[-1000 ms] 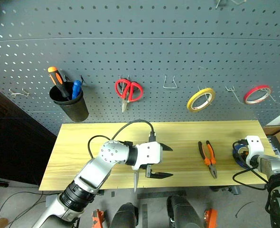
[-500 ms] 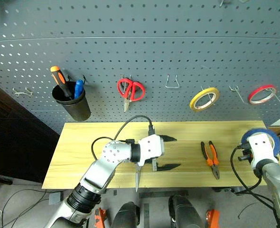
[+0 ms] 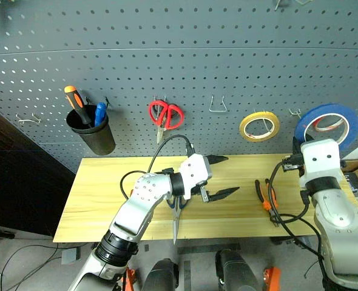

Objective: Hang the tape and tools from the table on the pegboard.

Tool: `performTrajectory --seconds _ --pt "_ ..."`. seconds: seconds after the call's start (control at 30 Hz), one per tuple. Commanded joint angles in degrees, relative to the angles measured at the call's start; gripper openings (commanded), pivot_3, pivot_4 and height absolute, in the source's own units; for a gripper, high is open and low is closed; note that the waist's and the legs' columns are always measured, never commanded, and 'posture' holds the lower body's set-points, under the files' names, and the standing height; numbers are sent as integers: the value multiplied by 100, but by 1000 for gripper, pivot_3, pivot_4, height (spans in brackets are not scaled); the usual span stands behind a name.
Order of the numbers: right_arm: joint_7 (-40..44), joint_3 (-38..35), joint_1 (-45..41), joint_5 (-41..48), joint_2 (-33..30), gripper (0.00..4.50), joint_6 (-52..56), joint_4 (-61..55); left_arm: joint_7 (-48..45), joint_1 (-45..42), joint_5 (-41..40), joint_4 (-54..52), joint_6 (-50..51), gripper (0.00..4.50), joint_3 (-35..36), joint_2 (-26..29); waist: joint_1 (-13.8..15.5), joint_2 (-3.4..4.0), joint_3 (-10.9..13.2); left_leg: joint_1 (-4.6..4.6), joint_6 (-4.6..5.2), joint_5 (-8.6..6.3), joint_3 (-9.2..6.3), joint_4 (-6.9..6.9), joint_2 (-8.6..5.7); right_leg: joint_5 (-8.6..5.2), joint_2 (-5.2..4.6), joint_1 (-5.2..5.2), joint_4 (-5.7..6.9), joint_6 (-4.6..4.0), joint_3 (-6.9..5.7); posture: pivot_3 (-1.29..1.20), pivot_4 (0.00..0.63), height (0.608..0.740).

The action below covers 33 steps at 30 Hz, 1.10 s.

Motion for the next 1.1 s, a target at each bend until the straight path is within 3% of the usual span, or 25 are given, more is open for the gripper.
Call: performTrajectory --seconds 0.03,0.33,0.47,0.6,0.73,0.9,1.0,1.1 --pt "227 -271 -335 302 -31 686 -438 528 177 -36 -47 -113 -41 4222 73 -80 -16 0 0 0 2 -1 1 0 0 0 0 -1 -1 0 1 -89 195 740" --pt "808 -521 -1192 1120 11 686 -1216 2334 398 -23 12 -109 -86 4222 69 -79 -20 1 -1 0 6 -3 6 0 0 1 -2 -3 3 -1 4 -68 190 740" --pt "806 -454 -1050 1134 44 1908 -1265 2243 430 -6 45 -60 -132 4222 116 15 -10 3 -2 -5 6 -3 8 0 -1 1 -3 -8 3 -1 6 -63 188 740" --pt "679 -317 -553 1058 119 3218 -801 1436 377 13 114 157 -247 4222 257 265 12 9 -6 -5 6 -3 6 -1 2 1 -3 -9 4 -1 4 -63 190 740" --pt "329 -99 122 911 313 4455 563 485 81 64 288 517 -674 4222 325 794 18 14 -15 -5 6 -3 9 3 0 1 -4 -12 11 -1 9 -62 192 740" --pt "-229 272 378 493 500 4455 2430 366 -459 123 486 885 -1458 4222 113 1339 15 17 -35 -2 6 -3 10 4 -2 1 -5 -13 19 -2 12 -64 190 740" --pt "23 260 135 856 667 4455 3421 628 -589 142 535 922 -1657 4222 20 1345 27 15 -38 -2 8 -1 12 14 -13 1 -12 -15 29 -1 16 -64 188 740" --pt "233 306 -90 1019 699 4455 3610 1170 -642 162 560 885 -1714 4222 -71 1288 19 15 -41 3 8 -1 7 12 -9 0 -8 -15 42 -3 12 -65 185 740"
